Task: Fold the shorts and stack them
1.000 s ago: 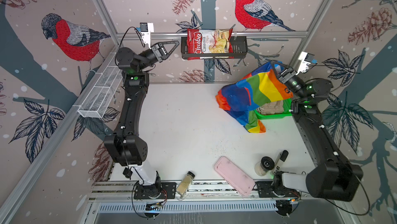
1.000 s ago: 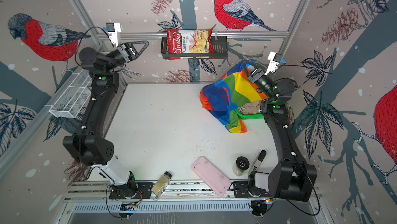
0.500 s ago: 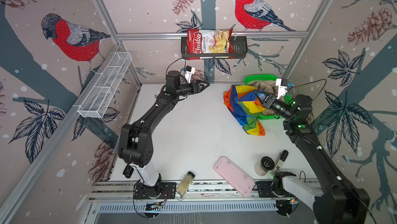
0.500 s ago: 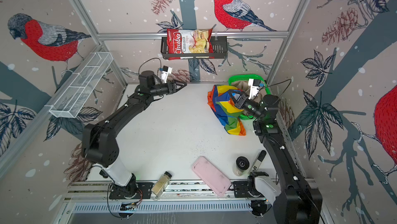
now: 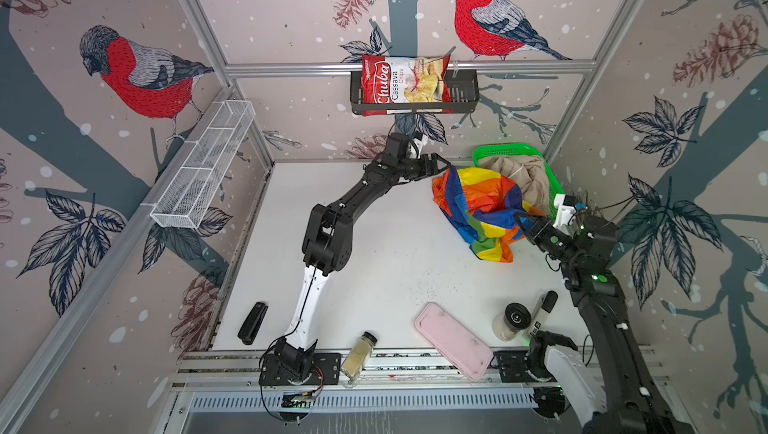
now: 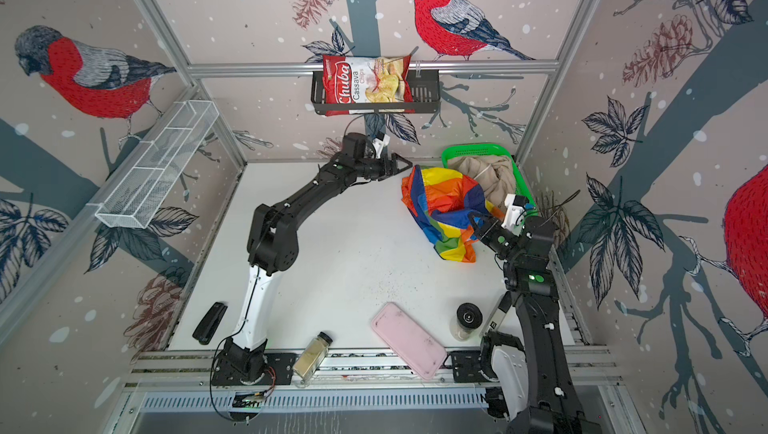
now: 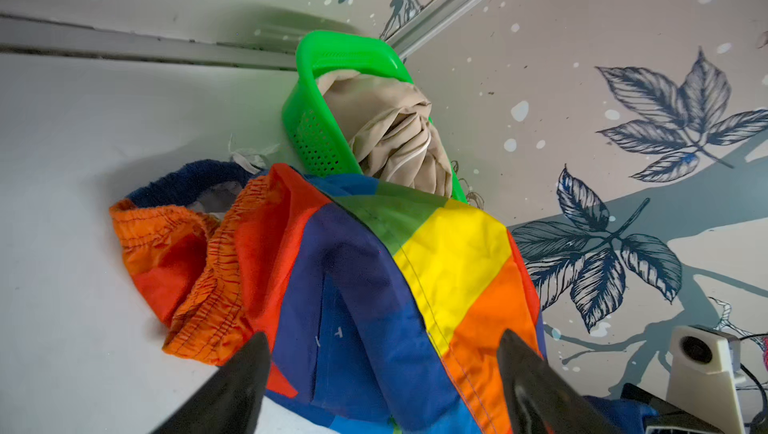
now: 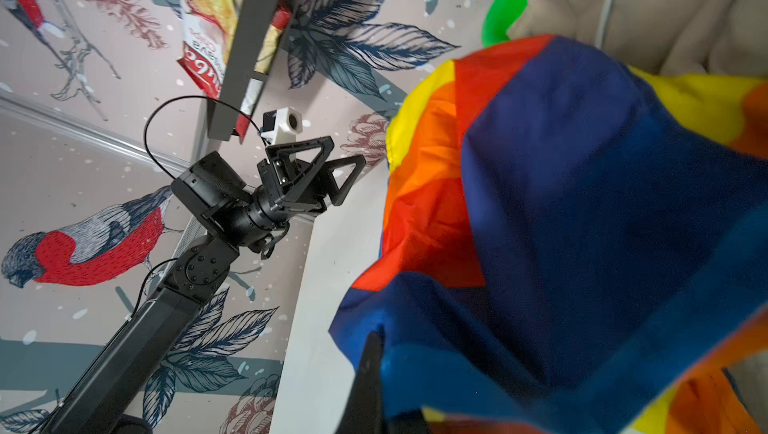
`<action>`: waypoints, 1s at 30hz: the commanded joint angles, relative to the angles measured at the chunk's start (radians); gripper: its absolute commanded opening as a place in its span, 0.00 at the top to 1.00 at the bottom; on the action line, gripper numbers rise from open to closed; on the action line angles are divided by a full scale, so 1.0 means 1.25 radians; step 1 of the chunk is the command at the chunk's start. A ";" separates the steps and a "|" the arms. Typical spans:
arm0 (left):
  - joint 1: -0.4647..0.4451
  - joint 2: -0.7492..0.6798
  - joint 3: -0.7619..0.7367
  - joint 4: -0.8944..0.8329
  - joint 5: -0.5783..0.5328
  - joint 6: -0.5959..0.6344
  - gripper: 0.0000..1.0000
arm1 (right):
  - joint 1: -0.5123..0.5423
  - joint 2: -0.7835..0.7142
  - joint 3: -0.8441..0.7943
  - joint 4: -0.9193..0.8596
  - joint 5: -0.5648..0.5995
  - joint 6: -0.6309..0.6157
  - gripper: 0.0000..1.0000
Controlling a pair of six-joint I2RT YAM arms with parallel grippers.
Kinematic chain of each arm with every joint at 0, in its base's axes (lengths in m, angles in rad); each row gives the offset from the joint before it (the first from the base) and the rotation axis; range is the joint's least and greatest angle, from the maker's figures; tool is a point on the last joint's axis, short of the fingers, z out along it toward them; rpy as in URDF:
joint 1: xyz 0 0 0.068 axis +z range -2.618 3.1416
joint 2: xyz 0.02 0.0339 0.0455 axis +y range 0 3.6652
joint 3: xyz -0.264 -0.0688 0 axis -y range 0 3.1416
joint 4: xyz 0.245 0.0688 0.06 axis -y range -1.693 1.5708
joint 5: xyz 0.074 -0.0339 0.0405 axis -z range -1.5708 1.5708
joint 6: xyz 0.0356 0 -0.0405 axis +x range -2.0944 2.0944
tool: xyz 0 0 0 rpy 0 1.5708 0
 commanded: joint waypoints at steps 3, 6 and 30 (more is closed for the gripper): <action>-0.006 0.093 0.107 -0.046 -0.042 -0.032 0.12 | -0.025 -0.001 0.004 -0.040 -0.043 -0.026 1.00; -0.009 0.128 0.117 -0.004 -0.041 -0.065 0.02 | -0.042 -0.002 0.015 -0.071 -0.053 -0.040 1.00; -0.024 0.128 -0.005 0.508 0.044 -0.379 1.00 | -0.101 0.006 0.082 -0.238 -0.059 -0.117 1.00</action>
